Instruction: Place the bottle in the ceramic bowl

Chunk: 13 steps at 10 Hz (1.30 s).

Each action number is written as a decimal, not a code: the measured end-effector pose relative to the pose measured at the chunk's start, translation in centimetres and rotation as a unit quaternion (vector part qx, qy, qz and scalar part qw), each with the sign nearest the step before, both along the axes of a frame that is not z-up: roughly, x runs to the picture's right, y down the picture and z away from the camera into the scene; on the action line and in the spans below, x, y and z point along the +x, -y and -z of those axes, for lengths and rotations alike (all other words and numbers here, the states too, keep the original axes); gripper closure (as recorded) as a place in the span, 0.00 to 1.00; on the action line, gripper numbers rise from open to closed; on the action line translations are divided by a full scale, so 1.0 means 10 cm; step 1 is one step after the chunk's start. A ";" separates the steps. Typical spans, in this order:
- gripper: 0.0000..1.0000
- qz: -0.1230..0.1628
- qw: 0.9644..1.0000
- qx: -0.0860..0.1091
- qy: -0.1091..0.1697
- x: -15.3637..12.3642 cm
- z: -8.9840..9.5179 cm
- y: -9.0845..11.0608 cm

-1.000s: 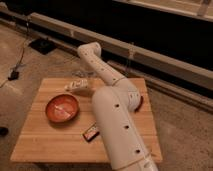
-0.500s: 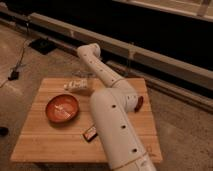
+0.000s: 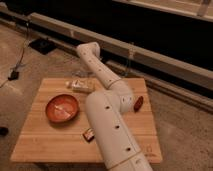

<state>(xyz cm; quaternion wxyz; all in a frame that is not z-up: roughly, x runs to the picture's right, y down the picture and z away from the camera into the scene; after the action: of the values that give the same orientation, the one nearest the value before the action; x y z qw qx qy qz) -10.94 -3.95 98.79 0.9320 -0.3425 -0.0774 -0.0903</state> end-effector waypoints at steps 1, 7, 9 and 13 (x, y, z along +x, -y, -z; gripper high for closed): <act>0.20 0.003 1.000 -0.003 -0.003 0.02 -0.04 -0.03; 0.20 0.027 1.000 -0.003 -0.007 -0.07 -0.14 -0.34; 0.33 0.017 1.000 -0.008 0.012 -0.10 -0.15 -0.37; 0.73 -0.009 0.999 -0.015 0.044 -0.14 -0.15 -0.39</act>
<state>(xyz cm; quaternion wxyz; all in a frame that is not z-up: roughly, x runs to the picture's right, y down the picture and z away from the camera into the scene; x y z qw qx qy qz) -12.31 -0.05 100.27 0.9234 -0.3511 -0.1222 -0.0960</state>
